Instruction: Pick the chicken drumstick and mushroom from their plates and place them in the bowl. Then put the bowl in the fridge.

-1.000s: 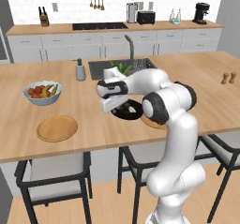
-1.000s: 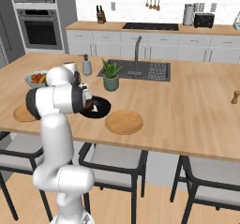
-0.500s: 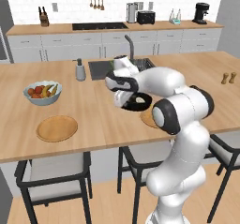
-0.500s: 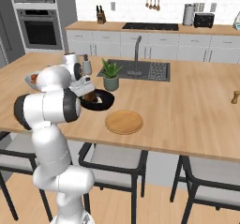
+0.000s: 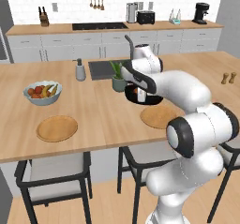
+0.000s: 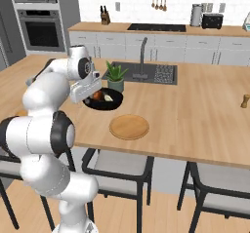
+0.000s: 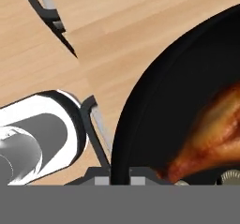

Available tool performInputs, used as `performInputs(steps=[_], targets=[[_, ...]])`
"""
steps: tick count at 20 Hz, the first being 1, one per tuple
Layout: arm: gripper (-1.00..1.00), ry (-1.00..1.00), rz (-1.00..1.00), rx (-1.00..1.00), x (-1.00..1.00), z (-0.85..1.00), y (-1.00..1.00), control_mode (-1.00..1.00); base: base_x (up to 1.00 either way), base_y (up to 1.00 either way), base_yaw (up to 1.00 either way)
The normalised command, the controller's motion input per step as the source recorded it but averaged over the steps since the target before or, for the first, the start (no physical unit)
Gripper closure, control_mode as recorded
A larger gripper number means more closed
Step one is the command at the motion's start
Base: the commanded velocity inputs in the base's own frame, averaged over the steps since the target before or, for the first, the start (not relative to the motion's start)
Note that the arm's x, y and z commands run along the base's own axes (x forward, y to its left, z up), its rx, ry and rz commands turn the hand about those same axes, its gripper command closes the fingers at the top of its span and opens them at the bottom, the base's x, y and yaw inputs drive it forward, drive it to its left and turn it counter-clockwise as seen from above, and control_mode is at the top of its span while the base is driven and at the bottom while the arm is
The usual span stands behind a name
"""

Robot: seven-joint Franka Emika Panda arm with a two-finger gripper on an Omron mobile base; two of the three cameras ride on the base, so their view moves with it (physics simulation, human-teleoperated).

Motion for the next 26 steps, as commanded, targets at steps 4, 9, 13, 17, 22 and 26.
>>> performInputs(steps=[4, 9, 13, 17, 22, 26], targets=[[1.0, -0.04, 0.22, 0.13, -0.65, 0.37, -0.33, -1.0, 0.0, 0.0, 0.0], [1.0, -0.12, 0.17, 0.02, -0.93, 0.46, -0.1, -1.0, 0.0, 0.0, 0.0], [1.0, -0.16, 0.08, 0.0, -0.96, 0.38, -0.05, -1.0, 0.0, 0.0, 0.0], [1.0, -0.01, 0.04, -0.01, -0.7, 0.44, -0.01, -1.0, 0.0, 0.0, 0.0], [1.0, 0.01, 0.09, -0.06, -0.52, 0.32, -0.04, -1.0, 0.0, 0.0, 0.0], [1.0, 0.02, 0.03, 0.0, -0.26, 0.32, -0.35, -1.0, 0.0, 0.0, 0.0]])
